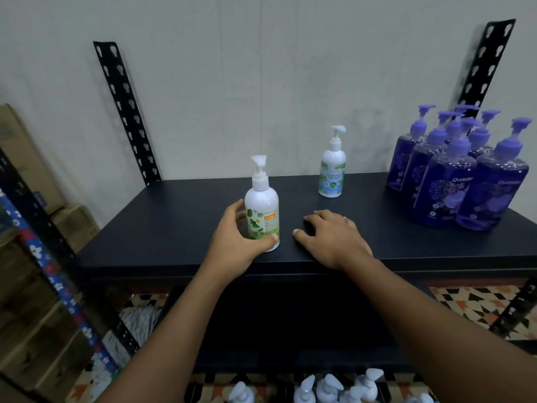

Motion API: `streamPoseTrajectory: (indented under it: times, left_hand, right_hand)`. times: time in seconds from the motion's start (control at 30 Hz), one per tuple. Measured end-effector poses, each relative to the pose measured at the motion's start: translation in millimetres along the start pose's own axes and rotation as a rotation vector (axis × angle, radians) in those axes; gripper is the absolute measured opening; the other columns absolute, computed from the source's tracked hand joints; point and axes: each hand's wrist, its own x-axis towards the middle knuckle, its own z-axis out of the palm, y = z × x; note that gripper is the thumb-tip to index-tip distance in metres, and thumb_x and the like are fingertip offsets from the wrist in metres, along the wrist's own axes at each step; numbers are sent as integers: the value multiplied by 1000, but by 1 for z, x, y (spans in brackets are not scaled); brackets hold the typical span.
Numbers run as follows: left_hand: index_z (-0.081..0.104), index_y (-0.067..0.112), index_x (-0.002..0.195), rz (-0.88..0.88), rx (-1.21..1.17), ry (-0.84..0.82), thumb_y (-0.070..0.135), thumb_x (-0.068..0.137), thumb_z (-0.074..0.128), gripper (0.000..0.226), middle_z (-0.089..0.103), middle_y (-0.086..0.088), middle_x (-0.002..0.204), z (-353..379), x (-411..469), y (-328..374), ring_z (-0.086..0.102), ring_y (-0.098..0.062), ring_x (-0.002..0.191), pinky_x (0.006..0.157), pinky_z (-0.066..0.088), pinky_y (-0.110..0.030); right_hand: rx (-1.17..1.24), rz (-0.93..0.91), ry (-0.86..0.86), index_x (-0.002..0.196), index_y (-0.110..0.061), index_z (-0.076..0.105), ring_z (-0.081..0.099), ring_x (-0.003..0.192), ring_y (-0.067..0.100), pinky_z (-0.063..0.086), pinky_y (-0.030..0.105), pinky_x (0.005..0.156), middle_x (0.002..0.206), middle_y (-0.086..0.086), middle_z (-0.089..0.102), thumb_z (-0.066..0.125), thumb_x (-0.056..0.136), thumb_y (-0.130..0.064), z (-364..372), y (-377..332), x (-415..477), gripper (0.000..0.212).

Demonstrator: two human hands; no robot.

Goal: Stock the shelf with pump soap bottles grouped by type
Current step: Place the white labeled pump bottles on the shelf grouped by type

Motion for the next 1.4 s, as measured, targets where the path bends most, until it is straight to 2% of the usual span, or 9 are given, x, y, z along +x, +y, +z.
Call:
streamPoseTrajectory:
  times: [0.1, 0.2, 0.3, 0.43, 0.57, 0.67, 0.87, 1.27, 1.4]
  left_hand:
    - [52, 31, 128, -11, 56, 12, 26, 73, 90, 68, 66, 14, 125, -4, -4, 0, 66, 2, 105, 95, 54, -27]
    - [55, 32, 117, -1, 151, 115, 47, 62, 93, 68, 64, 12, 115, 6, -6, 2, 66, -2, 97, 88, 56, -33]
    - [51, 39, 118, -1, 203, 125, 64, 52, 82, 77, 61, 19, 116, 13, -6, 0, 64, -5, 107, 99, 52, -43]
    - [49, 42, 115, -13, 189, 127, 63, 52, 78, 72, 65, 25, 109, 14, -5, -4, 65, -3, 106, 101, 51, -44]
    - [44, 44, 113, -18, 207, 171, 68, 52, 79, 74, 62, 19, 119, 17, -4, -2, 63, -6, 108, 102, 50, -45]
    - [52, 40, 112, -32, 203, 142, 58, 60, 81, 62, 69, 19, 110, 14, 0, -4, 67, -7, 105, 100, 52, -44]
    - [62, 28, 114, -54, 222, 161, 45, 73, 85, 51, 68, 14, 107, 8, 33, -7, 67, -13, 105, 98, 53, -43]
    - [55, 31, 105, -108, 386, 246, 65, 72, 77, 52, 71, 9, 116, 21, 127, -24, 60, -24, 120, 101, 34, -45]
    - [59, 30, 116, -116, 395, 271, 67, 73, 75, 59, 70, 8, 120, 23, 145, -28, 57, -25, 124, 103, 33, -46]
  right_hand:
    - [-1, 3, 4, 147, -28, 47, 32, 145, 19, 16, 44, 123, 157, -2, 38, 34, 97, -65, 1, 1, 0, 64]
    - [-5, -1, 11, 146, -28, 48, 34, 143, 19, 18, 44, 122, 155, -3, 40, 34, 97, -65, 1, 0, 1, 63]
    - [-2, -3, 14, 146, -28, 48, 34, 143, 19, 18, 43, 122, 155, -3, 40, 35, 97, -65, 0, 1, 0, 62]
    - [2, 2, 9, 145, -28, 49, 36, 141, 20, 18, 44, 121, 153, -3, 42, 36, 97, -65, 0, 1, 0, 62]
    - [-5, 1, 2, 145, -29, 49, 37, 140, 20, 20, 44, 121, 153, -4, 42, 36, 97, -65, 0, 0, 0, 62]
    - [-11, 3, -1, 146, -29, 48, 37, 141, 20, 20, 45, 121, 154, -3, 41, 35, 97, -65, -1, 0, 1, 63]
    - [-55, 14, -46, 155, -31, 36, 16, 154, 21, 9, 48, 125, 165, 0, 26, 27, 98, -66, 1, 0, 4, 68]
    - [-83, 15, -77, 159, -31, 26, 6, 156, 21, 5, 46, 125, 168, -2, 17, 22, 99, -64, 6, -2, 9, 68]
    - [-87, 10, -78, 159, -31, 26, 6, 156, 21, 4, 46, 125, 168, -2, 16, 22, 100, -63, 7, -2, 9, 67]
